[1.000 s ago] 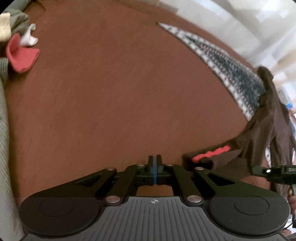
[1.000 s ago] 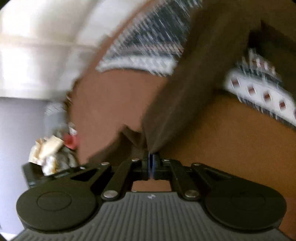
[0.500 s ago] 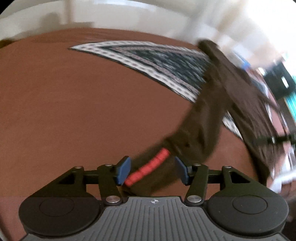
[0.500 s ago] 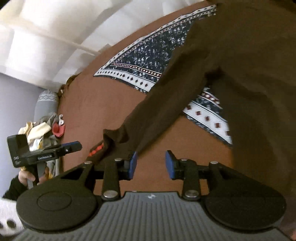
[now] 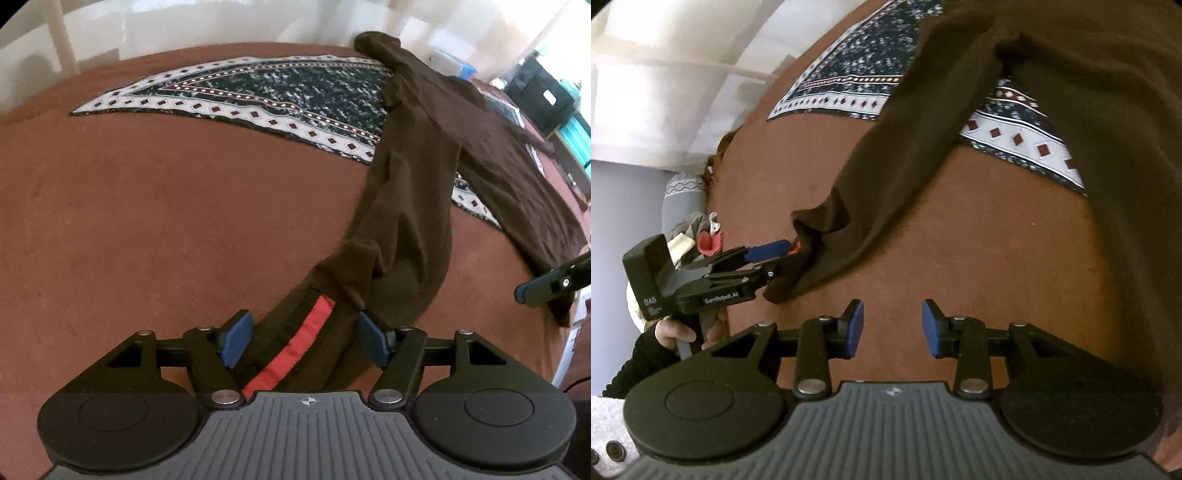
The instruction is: Fold clothes
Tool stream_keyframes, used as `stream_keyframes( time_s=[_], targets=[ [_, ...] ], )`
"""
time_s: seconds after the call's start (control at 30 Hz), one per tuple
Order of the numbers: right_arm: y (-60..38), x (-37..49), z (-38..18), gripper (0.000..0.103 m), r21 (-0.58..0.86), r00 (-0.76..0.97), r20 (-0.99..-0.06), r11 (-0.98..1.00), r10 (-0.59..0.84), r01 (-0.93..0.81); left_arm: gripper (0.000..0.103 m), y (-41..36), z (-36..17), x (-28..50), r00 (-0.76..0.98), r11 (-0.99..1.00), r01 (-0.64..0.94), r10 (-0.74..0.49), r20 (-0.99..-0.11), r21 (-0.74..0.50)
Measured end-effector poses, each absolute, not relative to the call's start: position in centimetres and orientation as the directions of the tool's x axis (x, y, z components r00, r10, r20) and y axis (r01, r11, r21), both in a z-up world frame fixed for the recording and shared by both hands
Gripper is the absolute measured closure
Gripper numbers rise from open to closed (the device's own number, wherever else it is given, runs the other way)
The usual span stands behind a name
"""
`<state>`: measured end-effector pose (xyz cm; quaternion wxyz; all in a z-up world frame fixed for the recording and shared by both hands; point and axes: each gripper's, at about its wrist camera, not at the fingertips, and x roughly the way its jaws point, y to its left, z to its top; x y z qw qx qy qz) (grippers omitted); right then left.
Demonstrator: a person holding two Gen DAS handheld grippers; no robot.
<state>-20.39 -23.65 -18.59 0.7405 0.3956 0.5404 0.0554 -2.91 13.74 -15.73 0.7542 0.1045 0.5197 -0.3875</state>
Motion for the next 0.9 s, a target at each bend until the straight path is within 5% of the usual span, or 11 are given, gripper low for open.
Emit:
stream_keyframes(
  time_s=[0.03,0.07,0.17,0.33,0.63,0.7,0.73,0.9],
  targets=[
    [-23.7,-20.5,-18.6,0.063,0.643,0.408,-0.759,0.68,0.507,0.352,0.055,13.7,-15.7,-3.0,0.179,0.686,0.694,-0.46,-0.87,-0.22],
    [-23.8,-20.6,-18.7,0.063,0.643,0.408,-0.76,0.676,0.505,0.36,0.092,13.7,-15.7,-3.0,0.197,0.694,0.693,-0.443,-0.874,-0.195],
    [-23.8,-20.8,-18.8,0.063,0.645,0.413,-0.759,0.669,0.504,0.369,0.1,15.4,-15.1,-2.4,0.167,0.723,0.634,-0.474,-0.865,-0.274],
    [-23.8,-21.0,-19.0,0.063,0.648,0.418,-0.757,0.663,0.503,0.375,0.101,20.1,-13.8,-0.6,0.177,0.806,0.421,-0.523,-0.834,-0.416],
    [-24.7,-21.6,-19.3,0.063,0.64,0.418,-0.764,0.658,0.492,0.395,0.098,22.2,-14.9,-0.3,0.137,0.862,0.325,-0.449,-0.883,-0.388],
    [-25.1,-21.8,-18.9,0.063,0.643,0.431,-0.76,0.657,0.486,0.393,0.072,22.1,-14.9,-0.1,0.144,0.872,0.309,-0.437,-0.888,-0.379],
    [-25.5,-21.9,-18.7,0.063,0.643,0.439,-0.759,0.657,0.48,0.394,0.048,22.2,-14.8,-0.1,0.148,0.876,0.299,-0.435,-0.888,-0.379],
    [-28.7,-22.8,-16.7,0.063,0.643,0.502,-0.748,0.663,0.435,0.383,0.044,22.8,-12.4,-0.3,0.232,0.909,0.251,-0.389,-0.891,-0.332]
  ],
)
